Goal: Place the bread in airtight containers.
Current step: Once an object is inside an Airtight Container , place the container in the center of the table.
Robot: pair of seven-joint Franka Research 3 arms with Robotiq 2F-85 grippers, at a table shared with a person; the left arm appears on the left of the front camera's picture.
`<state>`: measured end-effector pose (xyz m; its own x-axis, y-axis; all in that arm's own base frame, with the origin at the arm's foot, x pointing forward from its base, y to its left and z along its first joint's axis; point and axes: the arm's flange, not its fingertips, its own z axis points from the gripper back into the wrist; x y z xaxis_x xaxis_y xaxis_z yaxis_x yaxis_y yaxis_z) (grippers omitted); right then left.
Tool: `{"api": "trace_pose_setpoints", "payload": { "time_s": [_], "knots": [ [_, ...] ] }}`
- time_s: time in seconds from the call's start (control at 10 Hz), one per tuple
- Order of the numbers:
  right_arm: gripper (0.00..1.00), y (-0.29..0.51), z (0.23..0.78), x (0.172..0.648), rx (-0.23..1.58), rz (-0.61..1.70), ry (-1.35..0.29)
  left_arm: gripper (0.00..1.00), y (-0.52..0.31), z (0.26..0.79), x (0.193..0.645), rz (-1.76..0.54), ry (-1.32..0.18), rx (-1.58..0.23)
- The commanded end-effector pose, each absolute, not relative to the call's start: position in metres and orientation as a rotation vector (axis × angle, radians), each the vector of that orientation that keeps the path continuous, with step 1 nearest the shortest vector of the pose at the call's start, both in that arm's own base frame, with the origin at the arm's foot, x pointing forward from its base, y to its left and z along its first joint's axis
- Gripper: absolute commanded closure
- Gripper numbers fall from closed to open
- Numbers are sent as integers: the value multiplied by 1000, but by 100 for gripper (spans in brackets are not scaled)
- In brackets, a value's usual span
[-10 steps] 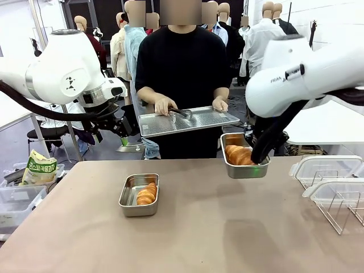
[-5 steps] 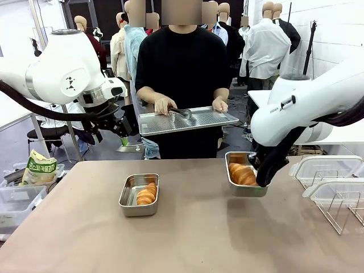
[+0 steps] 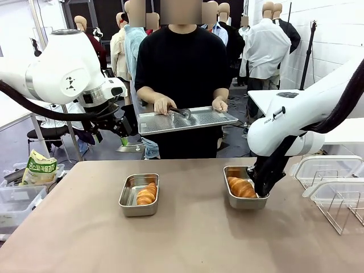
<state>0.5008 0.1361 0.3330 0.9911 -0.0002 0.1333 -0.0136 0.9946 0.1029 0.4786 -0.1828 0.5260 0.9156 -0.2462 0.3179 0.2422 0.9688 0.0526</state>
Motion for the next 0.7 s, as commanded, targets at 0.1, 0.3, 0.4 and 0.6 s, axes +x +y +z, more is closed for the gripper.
{"api": "trace_pose_setpoints", "payload": {
  "time_s": [0.1, 0.3, 0.4, 0.6],
  "knots": [
    [100, 151, 328, 515, 87, 31, -110, 0, -181, 528, 478, -249, -331, 16],
    [100, 153, 321, 519, 81, 36, -82, 0, -181, 528, 478, -249, -331, 16],
    [100, 154, 320, 520, 65, 31, -83, 0, -181, 528, 478, -249, -331, 16],
    [87, 154, 320, 520, 61, 12, -94, 0, -181, 528, 478, -249, -331, 16]
  ]
}}
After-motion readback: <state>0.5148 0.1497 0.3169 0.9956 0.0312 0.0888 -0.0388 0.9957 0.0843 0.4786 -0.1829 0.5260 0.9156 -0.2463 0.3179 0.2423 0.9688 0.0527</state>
